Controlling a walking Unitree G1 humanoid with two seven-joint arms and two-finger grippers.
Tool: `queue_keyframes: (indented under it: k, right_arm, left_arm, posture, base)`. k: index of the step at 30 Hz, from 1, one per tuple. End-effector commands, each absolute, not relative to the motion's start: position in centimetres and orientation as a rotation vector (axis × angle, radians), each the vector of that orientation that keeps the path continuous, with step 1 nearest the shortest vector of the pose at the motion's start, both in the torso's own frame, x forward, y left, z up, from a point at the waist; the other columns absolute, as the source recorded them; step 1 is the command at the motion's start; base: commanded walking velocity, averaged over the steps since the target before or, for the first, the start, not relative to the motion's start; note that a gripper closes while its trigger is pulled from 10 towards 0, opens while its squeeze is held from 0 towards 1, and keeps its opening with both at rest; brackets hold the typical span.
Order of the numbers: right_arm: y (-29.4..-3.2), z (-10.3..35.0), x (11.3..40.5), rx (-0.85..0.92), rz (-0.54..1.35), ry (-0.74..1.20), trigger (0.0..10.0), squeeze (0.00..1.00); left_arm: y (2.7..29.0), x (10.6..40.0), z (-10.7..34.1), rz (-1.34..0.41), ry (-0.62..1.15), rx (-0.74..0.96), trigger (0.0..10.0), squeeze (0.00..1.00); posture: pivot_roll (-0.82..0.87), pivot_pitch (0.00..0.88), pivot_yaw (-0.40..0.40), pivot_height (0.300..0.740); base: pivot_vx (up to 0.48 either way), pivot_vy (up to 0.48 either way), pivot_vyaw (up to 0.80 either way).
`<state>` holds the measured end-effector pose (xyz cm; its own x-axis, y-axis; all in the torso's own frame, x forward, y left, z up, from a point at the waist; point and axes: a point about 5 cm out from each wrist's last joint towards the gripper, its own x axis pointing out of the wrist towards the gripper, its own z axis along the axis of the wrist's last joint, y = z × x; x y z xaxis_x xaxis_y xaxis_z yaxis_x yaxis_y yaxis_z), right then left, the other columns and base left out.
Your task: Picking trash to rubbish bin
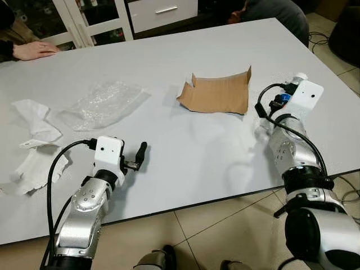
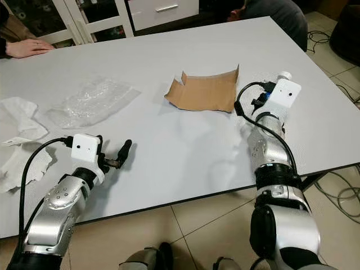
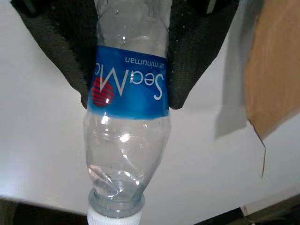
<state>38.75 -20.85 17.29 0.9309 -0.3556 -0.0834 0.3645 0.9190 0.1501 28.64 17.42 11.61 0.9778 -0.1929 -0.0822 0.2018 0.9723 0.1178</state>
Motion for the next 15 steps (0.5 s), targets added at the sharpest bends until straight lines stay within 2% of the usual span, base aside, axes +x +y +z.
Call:
queue_keyframes:
  k: [1,9,15]
  right_arm:
    - [-21.0,15.4,38.1,0.094,-0.386,0.118,10.0,0.0]
    - [-22.0,17.9,36.8,-0.184,-0.403,-0.103,10.0,0.0]
    - [-23.0,18.8,35.4,-0.271,-0.426,-0.198,10.0,0.0]
  left_arm:
    - [17.7,28.8,11.7,-0.168,0.055,0.139,10.0,0.0]
    - [17.4,30.1,12.8,-0.112,-0.019,0.126,10.0,0.0]
    - [16.4,30.7,13.6,-0.132,-0.067,0.112,10.0,0.0]
  posture:
    - [-0.02,0.157,0.106,0.74]
    - [-0.04,0.133,0.097,0.74]
    - [-0.06,0.124,0.091,0.74]
  base:
    - [0.0,0.0,0.0]
    - [0.0,0.0,0.0]
    - [0.0,0.0,0.0]
